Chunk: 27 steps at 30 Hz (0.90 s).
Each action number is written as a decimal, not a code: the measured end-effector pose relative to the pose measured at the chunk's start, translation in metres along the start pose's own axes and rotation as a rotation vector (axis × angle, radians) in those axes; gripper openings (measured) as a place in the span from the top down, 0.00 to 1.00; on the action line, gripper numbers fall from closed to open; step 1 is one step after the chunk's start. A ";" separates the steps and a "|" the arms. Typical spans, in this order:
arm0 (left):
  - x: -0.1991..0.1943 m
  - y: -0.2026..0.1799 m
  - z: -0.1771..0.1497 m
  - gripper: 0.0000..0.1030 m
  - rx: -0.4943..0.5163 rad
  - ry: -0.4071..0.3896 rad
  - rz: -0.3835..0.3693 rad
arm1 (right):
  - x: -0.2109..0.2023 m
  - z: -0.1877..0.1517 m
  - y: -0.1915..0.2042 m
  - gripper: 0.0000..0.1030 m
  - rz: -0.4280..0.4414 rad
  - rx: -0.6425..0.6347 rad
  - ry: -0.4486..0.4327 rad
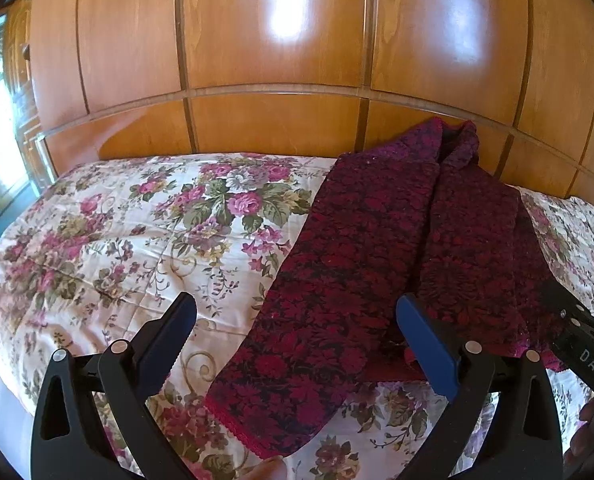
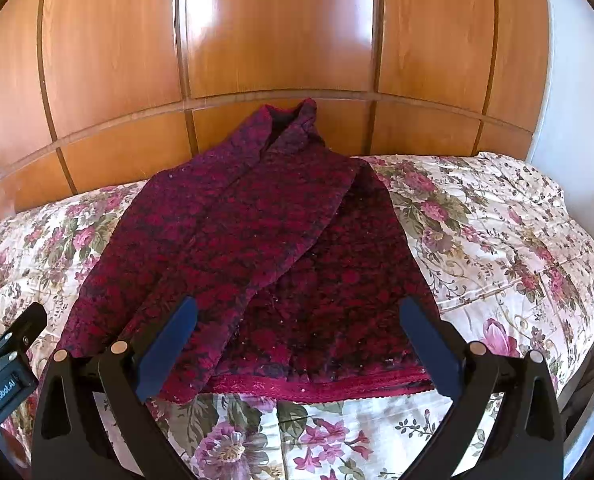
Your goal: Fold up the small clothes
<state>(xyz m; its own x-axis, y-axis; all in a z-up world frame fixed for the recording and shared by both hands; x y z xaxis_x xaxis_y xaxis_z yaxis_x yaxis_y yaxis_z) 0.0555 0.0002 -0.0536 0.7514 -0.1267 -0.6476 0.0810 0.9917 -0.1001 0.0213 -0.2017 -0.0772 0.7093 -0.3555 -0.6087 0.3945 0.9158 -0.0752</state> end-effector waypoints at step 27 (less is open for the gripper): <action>-0.002 0.006 -0.002 0.04 -0.012 -0.018 -0.007 | 0.003 -0.001 0.001 0.02 0.030 0.015 0.027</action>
<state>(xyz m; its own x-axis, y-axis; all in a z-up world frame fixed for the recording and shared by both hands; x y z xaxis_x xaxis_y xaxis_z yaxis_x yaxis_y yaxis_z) 0.0537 0.0061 -0.0542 0.7624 -0.1333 -0.6332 0.0789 0.9904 -0.1135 0.0231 -0.2018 -0.0801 0.7052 -0.3222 -0.6316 0.3820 0.9231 -0.0444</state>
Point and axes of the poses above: each gripper's, at about its wrist camera, not at the fingertips, and x roughly the way its jaws point, y to its left, z to its top, the point moved 7 cm from there along x, roughly the way its jaws point, and after that the axes turned 8 degrees about -z, right-handed, at the moved point
